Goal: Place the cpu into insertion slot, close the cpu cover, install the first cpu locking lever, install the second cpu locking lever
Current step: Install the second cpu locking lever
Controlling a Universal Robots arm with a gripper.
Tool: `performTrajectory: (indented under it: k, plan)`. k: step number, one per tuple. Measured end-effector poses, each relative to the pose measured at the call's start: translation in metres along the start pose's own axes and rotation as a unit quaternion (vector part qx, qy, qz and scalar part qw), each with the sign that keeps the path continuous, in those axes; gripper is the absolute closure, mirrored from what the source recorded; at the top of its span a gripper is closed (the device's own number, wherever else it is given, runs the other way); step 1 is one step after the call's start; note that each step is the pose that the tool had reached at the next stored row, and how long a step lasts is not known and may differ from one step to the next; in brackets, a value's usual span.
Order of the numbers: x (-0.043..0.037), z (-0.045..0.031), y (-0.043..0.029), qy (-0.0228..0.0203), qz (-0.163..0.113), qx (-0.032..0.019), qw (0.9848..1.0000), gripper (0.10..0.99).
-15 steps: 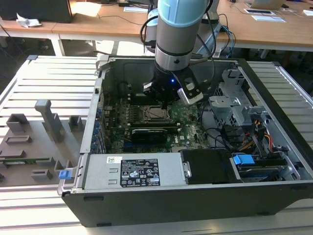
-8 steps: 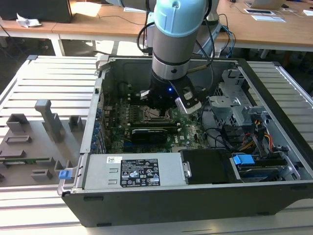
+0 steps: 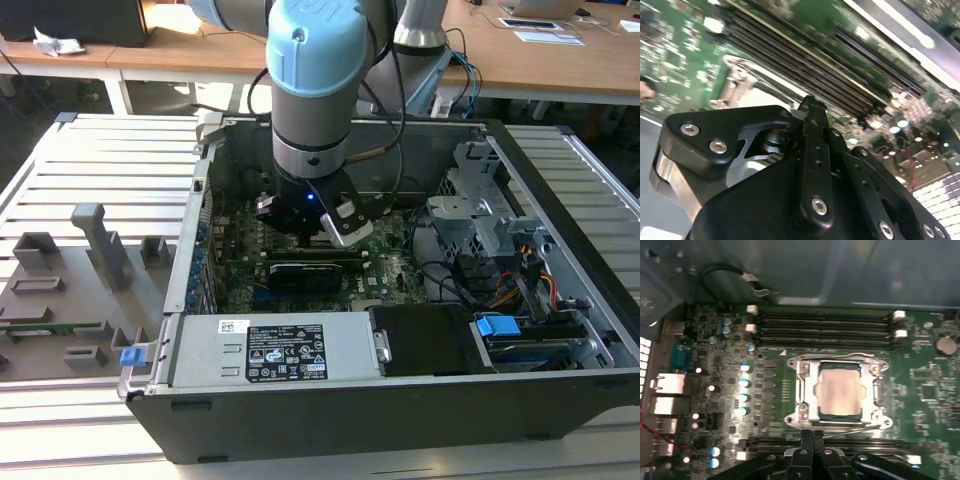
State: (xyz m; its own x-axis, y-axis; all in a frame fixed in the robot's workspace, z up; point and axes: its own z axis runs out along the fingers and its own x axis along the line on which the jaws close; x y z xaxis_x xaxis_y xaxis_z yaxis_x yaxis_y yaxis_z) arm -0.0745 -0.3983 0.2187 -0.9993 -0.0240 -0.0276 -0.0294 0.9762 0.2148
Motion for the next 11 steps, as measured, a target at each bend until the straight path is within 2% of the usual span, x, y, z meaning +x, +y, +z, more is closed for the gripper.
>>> performTrajectory:
  k: [4,7,11]
  plan:
    - [0.0101,0.0074,-0.0015,0.0005,-0.002,-0.0004,1.0,0.98]
    - [0.011,0.0101,-0.0021,0.0008,-0.004,-0.0021,1.0,0.98]
    - [0.0111,0.0125,-0.0015,0.0006,-0.004,-0.0079,1.0,0.98]
